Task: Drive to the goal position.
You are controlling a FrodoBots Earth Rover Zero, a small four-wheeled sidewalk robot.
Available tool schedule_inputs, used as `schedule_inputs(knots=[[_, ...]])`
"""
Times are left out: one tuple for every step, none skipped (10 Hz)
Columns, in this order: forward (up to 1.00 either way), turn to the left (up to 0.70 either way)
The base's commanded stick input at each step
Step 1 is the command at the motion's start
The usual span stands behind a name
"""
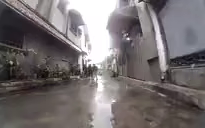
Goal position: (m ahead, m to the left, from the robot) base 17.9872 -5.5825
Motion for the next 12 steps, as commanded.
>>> schedule_inputs(knots=[[0.99,0.0],[0.99,0.0],[0.99,0.0],[0.99,0.0],[0.99,0.0],[0.99,0.0],[0.99,0.0],[0.99,0.0],[0.99,0.0],[0.99,0.0],[0.99,-0.38],[0.99,-0.39]])
